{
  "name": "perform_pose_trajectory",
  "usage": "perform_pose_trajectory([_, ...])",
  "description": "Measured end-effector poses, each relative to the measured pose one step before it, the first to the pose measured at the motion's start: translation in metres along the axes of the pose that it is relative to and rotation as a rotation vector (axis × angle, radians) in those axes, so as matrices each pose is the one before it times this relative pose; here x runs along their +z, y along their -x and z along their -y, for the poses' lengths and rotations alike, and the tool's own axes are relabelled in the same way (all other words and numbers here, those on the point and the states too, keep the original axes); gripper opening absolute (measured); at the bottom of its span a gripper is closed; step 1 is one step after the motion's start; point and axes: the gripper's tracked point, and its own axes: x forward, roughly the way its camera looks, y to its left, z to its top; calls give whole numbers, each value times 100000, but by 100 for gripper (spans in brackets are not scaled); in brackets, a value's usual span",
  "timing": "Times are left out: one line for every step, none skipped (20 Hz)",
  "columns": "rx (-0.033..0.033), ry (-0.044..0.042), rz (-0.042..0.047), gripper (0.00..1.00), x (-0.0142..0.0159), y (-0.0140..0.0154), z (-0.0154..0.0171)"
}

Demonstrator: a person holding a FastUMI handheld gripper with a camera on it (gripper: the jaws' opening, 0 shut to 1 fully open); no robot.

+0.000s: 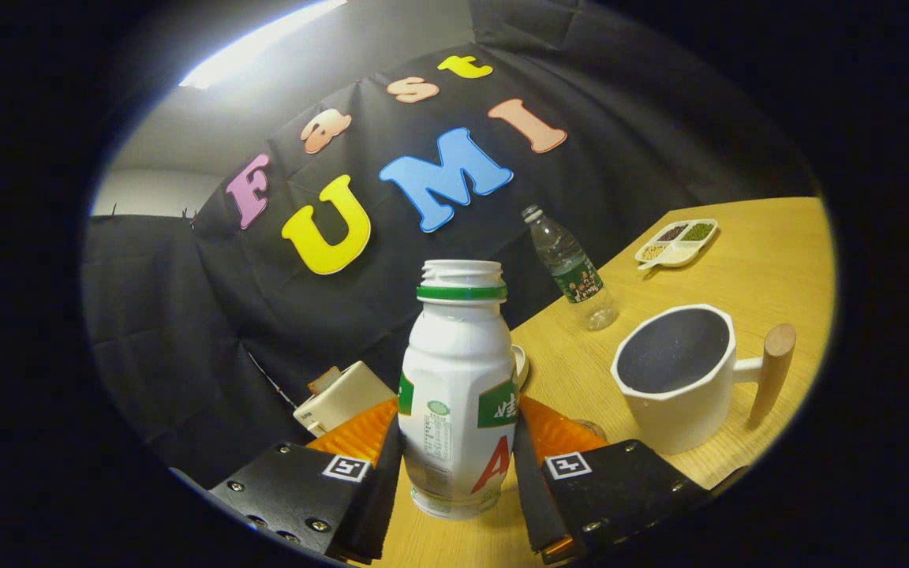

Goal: Take the bottle from table, then pour the juice into the cup, finally place the bottle on the coaster

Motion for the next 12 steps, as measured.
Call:
perform_pose_trajectory([-1525,4058,45,66,113,-13,111])
perform_pose_trajectory([-1811,4917,218,66,224,50,170])
perform_pose_trajectory([-2245,4386,-245,66,-194,72,105])
perform_pose_trajectory([-2122,3448,-62,66,80,-8,198])
perform_pose_trajectory([-2041,3873,133,66,58,-13,126])
perform_pose_trajectory([-2050,4518,162,66,167,57,18])
perform_pose_trajectory([-2268,6073,672,66,209,40,-8])
perform_pose_trajectory([-3093,7808,609,66,286,-31,156])
perform_pose_trajectory([-2650,8206,750,66,259,-170,115])
perform_pose_trajectory([-1042,6416,920,66,148,-85,-80])
perform_pose_trajectory([234,4131,699,66,-49,-229,-364])
perform_pose_trajectory([1532,1507,840,66,161,-267,-697])
